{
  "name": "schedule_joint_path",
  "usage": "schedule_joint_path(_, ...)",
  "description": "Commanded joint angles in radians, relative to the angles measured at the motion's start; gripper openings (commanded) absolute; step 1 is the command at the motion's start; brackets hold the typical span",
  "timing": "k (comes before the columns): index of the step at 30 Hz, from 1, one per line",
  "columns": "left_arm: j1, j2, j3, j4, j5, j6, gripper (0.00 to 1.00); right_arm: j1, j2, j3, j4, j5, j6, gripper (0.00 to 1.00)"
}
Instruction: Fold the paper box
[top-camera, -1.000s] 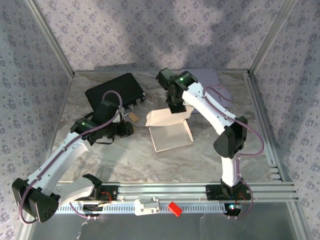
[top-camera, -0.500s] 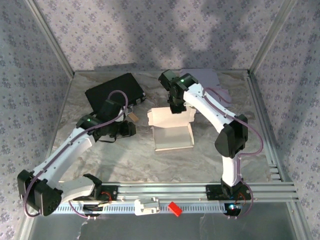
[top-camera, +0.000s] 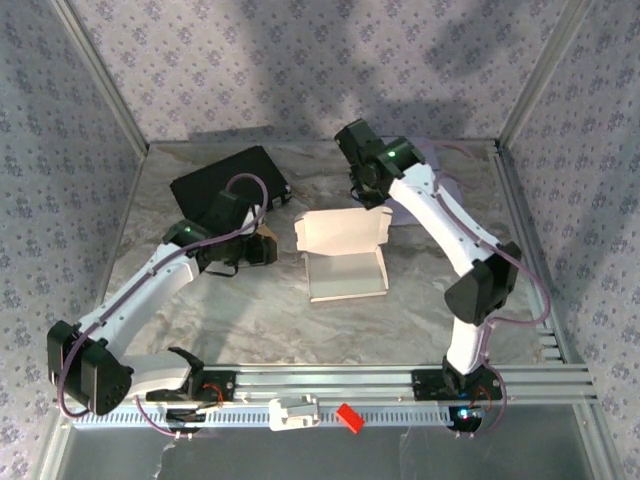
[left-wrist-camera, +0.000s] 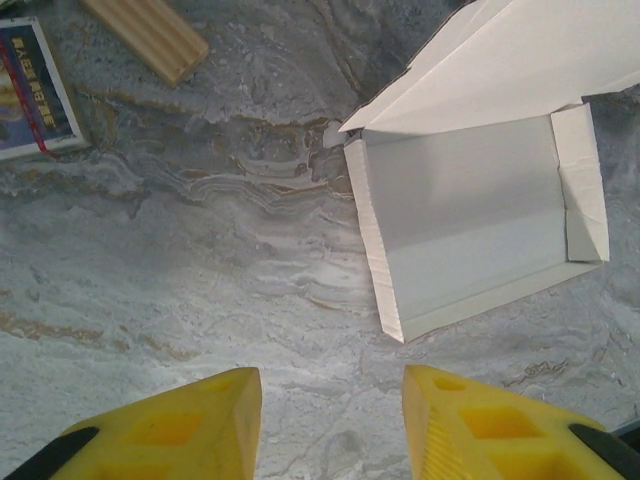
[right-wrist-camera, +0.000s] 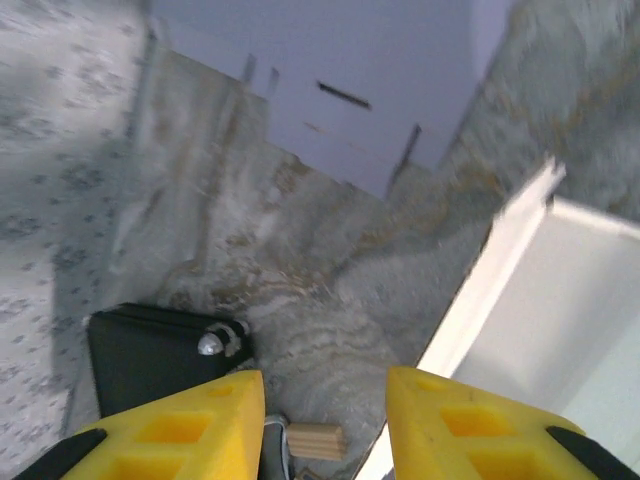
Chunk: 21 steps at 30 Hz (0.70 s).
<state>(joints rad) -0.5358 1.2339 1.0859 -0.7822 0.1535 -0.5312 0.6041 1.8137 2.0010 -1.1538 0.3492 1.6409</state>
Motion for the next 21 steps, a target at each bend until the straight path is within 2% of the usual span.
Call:
schedule_joint_path(1,0.012,0.026,0.051,0.031,0.008,0.066,0.44,-0.036,-0.110,0.020,0.025,0.152,-0.303,0.43)
schedule_joint_path(5,0.024,0.064,0.089,0.037,0.041,0.155,0.44,-0.109,-0.259,-0.126,0.278,0.067,-0.809,0.49)
schedule_joint_path(7,0.027,0.084,0.100,0.053,0.068,0.231,0.45,-0.167,-0.353,-0.264,0.433,-0.114,-1.098,0.51)
schedule_joint_path(9,0.028,0.098,0.095,0.086,0.100,0.302,0.45,-0.240,-0.426,-0.396,0.503,-0.306,-1.259,0.54)
schedule_joint_path(12,0.026,0.115,0.054,0.180,0.159,0.399,0.45,-0.374,-0.510,-0.591,0.548,-0.596,-1.449,0.50)
schedule_joint_path(16,0.024,0.177,0.047,0.243,0.168,0.484,0.46,-0.472,-0.579,-0.839,0.647,-0.827,-1.600,0.49)
schedule_joint_path(19,0.028,0.242,0.066,0.269,0.174,0.521,0.46,-0.468,-0.569,-0.943,0.678,-0.893,-1.737,0.52)
schedule_joint_path(21,0.030,0.289,0.086,0.275,0.178,0.541,0.46,-0.462,-0.534,-0.974,0.674,-0.883,-1.807,0.55)
